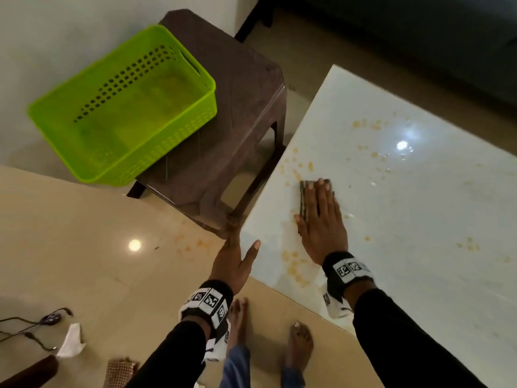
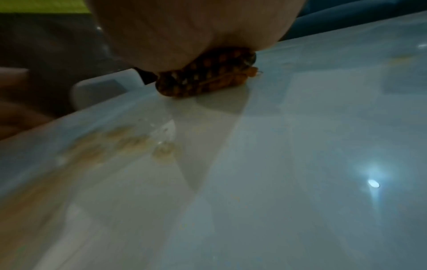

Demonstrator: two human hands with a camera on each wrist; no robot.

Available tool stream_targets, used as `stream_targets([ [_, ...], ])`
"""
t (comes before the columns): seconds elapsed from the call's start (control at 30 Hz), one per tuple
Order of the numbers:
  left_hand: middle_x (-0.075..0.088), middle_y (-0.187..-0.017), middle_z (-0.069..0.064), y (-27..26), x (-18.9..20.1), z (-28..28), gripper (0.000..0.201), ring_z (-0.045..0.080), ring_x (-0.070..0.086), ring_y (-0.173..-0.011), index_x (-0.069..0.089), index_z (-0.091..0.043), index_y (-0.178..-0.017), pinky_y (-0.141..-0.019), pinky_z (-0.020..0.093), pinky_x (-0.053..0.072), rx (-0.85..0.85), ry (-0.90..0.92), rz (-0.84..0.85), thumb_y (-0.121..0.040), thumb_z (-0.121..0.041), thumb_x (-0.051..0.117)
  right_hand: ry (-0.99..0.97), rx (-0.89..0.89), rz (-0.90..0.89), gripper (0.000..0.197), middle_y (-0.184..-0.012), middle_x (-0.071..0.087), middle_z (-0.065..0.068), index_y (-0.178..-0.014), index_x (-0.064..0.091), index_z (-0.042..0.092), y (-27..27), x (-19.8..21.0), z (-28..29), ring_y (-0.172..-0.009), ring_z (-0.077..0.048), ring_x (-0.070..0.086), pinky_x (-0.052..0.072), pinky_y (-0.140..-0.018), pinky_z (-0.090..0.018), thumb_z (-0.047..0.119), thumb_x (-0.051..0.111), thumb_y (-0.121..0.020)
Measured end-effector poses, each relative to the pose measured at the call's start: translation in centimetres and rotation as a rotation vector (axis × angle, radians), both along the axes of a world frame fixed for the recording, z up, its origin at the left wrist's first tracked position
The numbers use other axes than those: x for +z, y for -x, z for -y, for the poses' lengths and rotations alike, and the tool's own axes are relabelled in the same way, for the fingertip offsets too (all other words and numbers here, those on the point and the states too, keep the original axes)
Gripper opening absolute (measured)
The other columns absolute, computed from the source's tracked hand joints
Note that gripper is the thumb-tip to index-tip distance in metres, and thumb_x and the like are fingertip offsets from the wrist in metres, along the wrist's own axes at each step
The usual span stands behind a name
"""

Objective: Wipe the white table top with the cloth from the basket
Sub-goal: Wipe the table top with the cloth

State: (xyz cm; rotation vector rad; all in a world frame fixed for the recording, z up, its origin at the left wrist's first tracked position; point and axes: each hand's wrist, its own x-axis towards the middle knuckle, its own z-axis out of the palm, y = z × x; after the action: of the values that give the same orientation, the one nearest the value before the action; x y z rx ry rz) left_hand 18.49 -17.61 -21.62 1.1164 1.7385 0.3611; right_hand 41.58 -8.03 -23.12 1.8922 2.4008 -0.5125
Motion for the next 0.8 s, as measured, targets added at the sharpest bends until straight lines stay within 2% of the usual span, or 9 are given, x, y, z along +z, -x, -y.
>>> stream_targets([
  [0.1, 0.048, -0.157, 0.000, 0.4, 0.0, -0.2, 0.064, 0.022, 0.046, -0.143, 0.027, -0.034, -0.161, -0.112, 0.026, 0.033, 0.080, -0.001, 0.071, -0.103, -0.060, 0.036, -0.024, -0.191, -0.005, 0.075, -0.176, -0.007, -0.015, -0.168, -0.003, 0.015, 2.6, -0.5, -2.9, -0.164, -0.032, -0.008, 0.009, -0.133, -0.051, 0.052, 0.022, -0.108],
  [0.17, 0.052, -0.153, 0.002, 0.6, 0.3, -0.7, 0.064, 0.021, 0.048, -0.140, 0.038, -0.033, -0.157, -0.110, 0.024, 0.031, 0.152, 0.070, 0.143, -0.101, -0.064, 0.037, -0.012, -0.171, 0.036, 0.077, -0.176, -0.008, -0.017, -0.168, -0.005, 0.011, 5.7, -0.7, -2.7, -0.163, -0.035, -0.010, 0.007, -0.133, -0.053, 0.052, 0.021, -0.107],
  [0.27, 0.066, -0.132, 0.002, 1.0, 1.1, -1.2, 0.085, 0.023, 0.055, -0.121, 0.063, -0.031, -0.132, -0.102, 0.029, 0.037, 0.306, 0.191, 0.227, -0.081, -0.091, 0.032, 0.018, -0.004, -0.001, 0.080, -0.175, -0.011, -0.017, -0.167, -0.006, 0.010, 9.9, -0.4, 2.6, -0.163, -0.034, -0.013, 0.004, -0.133, -0.052, 0.052, 0.028, -0.108],
  [0.37, 0.056, -0.149, 0.003, 1.8, 0.9, -1.8, 0.095, 0.027, 0.053, -0.134, 0.060, -0.025, -0.141, -0.117, 0.043, 0.037, 0.456, 0.284, 0.304, -0.080, -0.093, 0.033, 0.061, 0.141, -0.024, 0.084, -0.176, -0.003, -0.014, -0.168, 0.003, 0.010, 11.6, 0.4, 10.9, -0.164, -0.033, -0.003, 0.015, -0.132, -0.052, 0.055, 0.038, -0.106],
  [0.43, 0.055, -0.149, 0.000, 2.1, 0.9, -2.0, 0.099, 0.025, 0.053, -0.136, 0.059, -0.027, -0.143, -0.119, 0.049, 0.037, 0.489, 0.312, 0.339, -0.077, -0.096, 0.035, 0.072, 0.204, 0.025, 0.086, -0.176, 0.004, -0.013, -0.168, 0.010, 0.011, 11.5, 0.9, 13.6, -0.163, -0.032, 0.007, 0.025, -0.129, -0.050, 0.058, 0.043, -0.103],
  [0.53, 0.055, -0.151, -0.005, 2.4, 0.6, -1.9, 0.104, 0.021, 0.050, -0.139, 0.059, -0.035, -0.143, -0.120, 0.049, 0.035, 0.509, 0.340, 0.403, -0.067, -0.103, 0.038, 0.050, 0.182, 0.022, 0.078, -0.175, 0.002, -0.016, -0.168, 0.007, 0.011, 10.7, 0.4, 9.5, -0.163, -0.034, 0.002, 0.020, -0.131, -0.051, 0.053, 0.033, -0.108],
  [0.6, 0.056, -0.149, -0.010, 2.7, 0.0, -1.6, 0.099, 0.020, 0.050, -0.139, 0.060, -0.045, -0.138, -0.121, 0.050, 0.032, 0.512, 0.364, 0.442, -0.063, -0.105, 0.036, 0.020, 0.046, 0.024, 0.075, -0.175, -0.006, -0.018, -0.168, -0.002, 0.012, 10.0, -0.4, 2.9, -0.163, -0.036, -0.007, 0.010, -0.133, -0.052, 0.052, 0.022, -0.109],
  [0.7, 0.062, -0.142, -0.013, 3.1, -0.5, -1.6, 0.082, 0.019, 0.055, -0.134, 0.066, -0.060, -0.119, -0.120, 0.053, 0.033, 0.517, 0.395, 0.535, -0.060, -0.107, 0.033, 0.023, -0.181, 0.065, 0.074, -0.175, -0.005, -0.022, -0.167, 0.000, 0.009, 8.6, -0.7, -6.7, -0.163, -0.039, -0.005, 0.011, -0.132, -0.054, 0.049, 0.014, -0.107],
  [0.8, 0.061, -0.144, -0.011, 3.3, -0.2, -1.7, 0.103, 0.017, 0.056, -0.133, 0.060, -0.049, -0.136, -0.121, 0.052, 0.032, 0.534, 0.382, 0.605, -0.056, -0.109, 0.032, -0.001, -0.231, 0.054, 0.073, -0.175, -0.001, -0.023, -0.167, 0.006, 0.005, 9.0, -1.1, -7.5, -0.163, -0.040, -0.003, 0.010, -0.132, -0.054, 0.046, 0.014, -0.107],
])
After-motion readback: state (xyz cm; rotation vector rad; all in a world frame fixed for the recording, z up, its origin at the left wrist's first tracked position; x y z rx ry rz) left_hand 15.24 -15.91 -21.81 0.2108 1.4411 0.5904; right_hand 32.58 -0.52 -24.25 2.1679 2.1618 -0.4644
